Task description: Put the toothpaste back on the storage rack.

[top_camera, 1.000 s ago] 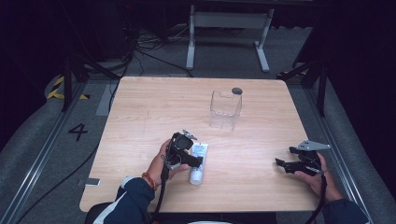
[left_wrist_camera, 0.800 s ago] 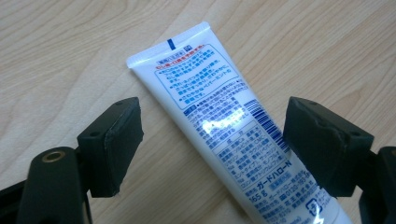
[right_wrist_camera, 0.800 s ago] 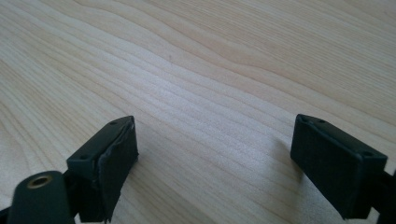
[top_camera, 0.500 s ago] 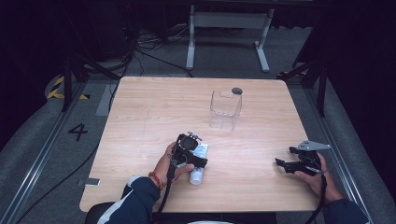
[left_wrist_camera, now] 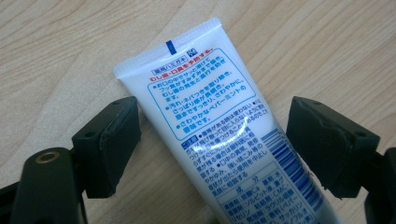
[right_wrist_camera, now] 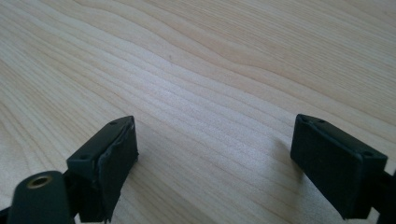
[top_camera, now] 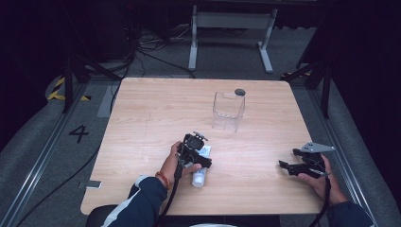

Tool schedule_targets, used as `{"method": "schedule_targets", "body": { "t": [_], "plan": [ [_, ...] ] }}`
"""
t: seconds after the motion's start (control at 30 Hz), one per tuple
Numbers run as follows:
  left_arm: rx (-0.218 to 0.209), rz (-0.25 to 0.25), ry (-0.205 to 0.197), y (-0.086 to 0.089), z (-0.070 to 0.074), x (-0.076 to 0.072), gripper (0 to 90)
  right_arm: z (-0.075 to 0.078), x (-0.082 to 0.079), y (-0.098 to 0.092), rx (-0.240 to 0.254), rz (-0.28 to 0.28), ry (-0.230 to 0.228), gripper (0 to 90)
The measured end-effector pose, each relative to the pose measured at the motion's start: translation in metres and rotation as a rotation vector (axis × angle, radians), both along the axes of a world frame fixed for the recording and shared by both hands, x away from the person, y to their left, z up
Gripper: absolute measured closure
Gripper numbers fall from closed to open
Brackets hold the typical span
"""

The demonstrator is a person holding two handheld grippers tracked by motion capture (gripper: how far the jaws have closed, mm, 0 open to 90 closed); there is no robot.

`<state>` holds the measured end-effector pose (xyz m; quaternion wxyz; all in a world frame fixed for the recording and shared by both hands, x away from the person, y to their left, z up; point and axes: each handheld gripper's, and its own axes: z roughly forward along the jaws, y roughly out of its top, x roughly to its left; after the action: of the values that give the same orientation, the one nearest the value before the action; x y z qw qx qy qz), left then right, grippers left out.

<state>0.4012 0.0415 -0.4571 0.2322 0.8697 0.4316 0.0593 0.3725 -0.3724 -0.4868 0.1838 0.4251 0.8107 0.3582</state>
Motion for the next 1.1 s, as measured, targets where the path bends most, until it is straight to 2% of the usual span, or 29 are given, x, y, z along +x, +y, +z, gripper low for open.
{"method": "schedule_targets", "body": {
  "t": [0.1,0.2,0.33,0.43,0.73,1.1],
  "plan": [
    [0.026,-0.027,-0.007,-0.004,0.001,-0.002,22.7,0.000,0.000,0.000,0.000,0.000,0.000,14.8],
    [0.058,-0.030,-0.013,-0.009,0.002,-0.005,26.3,0.000,0.000,0.000,0.000,0.000,-0.001,14.8],
    [0.078,-0.071,-0.030,-0.010,0.002,-0.008,31.5,0.000,0.000,0.000,0.000,0.000,-0.001,14.8],
    [0.078,-0.124,-0.027,-0.009,0.004,-0.009,38.0,0.000,0.000,0.000,0.000,0.003,0.000,14.9],
    [0.102,-0.219,-0.029,-0.009,0.006,-0.009,44.2,0.000,0.000,0.000,-0.001,0.005,-0.001,14.9],
    [0.092,-0.278,-0.039,-0.005,0.012,-0.010,56.9,0.000,0.000,0.000,0.000,0.007,-0.001,14.9]
  ]
}}
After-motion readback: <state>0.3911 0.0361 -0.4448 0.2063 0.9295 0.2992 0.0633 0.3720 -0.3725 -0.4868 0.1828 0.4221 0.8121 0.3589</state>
